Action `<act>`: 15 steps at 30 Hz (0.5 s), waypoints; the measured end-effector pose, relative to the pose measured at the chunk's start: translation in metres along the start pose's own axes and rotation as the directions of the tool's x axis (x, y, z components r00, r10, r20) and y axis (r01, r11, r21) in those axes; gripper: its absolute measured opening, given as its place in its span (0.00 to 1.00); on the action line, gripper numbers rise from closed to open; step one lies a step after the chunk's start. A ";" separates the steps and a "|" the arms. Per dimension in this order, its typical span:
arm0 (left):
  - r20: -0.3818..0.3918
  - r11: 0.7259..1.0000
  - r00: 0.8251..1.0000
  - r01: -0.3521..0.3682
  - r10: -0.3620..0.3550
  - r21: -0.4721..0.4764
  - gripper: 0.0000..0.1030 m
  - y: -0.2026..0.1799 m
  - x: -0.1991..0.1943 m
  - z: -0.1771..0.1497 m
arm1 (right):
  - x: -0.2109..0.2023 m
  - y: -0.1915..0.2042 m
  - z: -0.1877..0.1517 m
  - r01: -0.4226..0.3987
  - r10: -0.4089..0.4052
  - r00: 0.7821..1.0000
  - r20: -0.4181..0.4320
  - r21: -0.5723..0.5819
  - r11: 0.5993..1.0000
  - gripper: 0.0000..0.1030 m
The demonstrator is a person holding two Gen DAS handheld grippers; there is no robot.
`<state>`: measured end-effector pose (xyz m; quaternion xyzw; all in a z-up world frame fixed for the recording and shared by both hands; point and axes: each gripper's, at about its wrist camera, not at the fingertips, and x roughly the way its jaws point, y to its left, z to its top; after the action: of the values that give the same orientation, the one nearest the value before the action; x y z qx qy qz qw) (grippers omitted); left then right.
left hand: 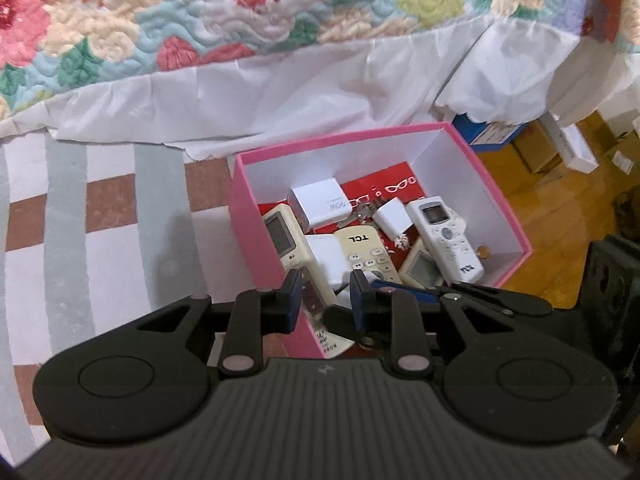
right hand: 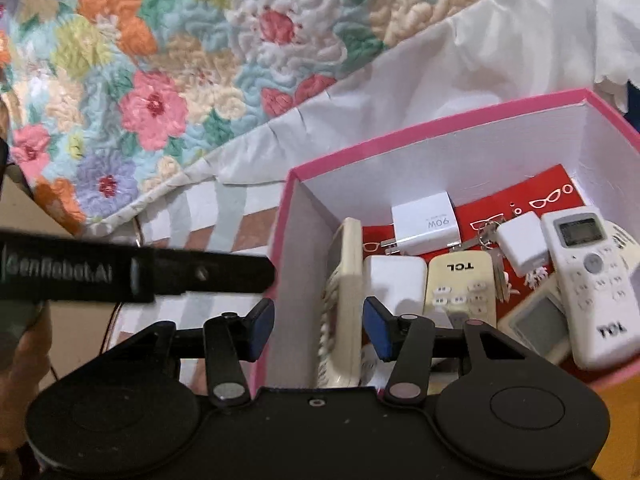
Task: Organize rigid objects
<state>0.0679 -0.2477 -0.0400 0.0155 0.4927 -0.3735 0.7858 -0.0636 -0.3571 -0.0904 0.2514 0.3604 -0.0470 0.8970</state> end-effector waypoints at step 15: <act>0.061 0.993 0.991 -0.117 0.116 0.015 0.27 0.027 -0.120 -0.058 | -0.081 0.105 -0.022 0.032 -0.015 0.996 0.093 -0.177 0.984 0.58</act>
<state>0.0115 -0.1371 0.0159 0.0404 0.4634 -0.3317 0.8207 -0.1089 -0.2631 -0.0061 0.1633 0.3246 -0.0366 0.9309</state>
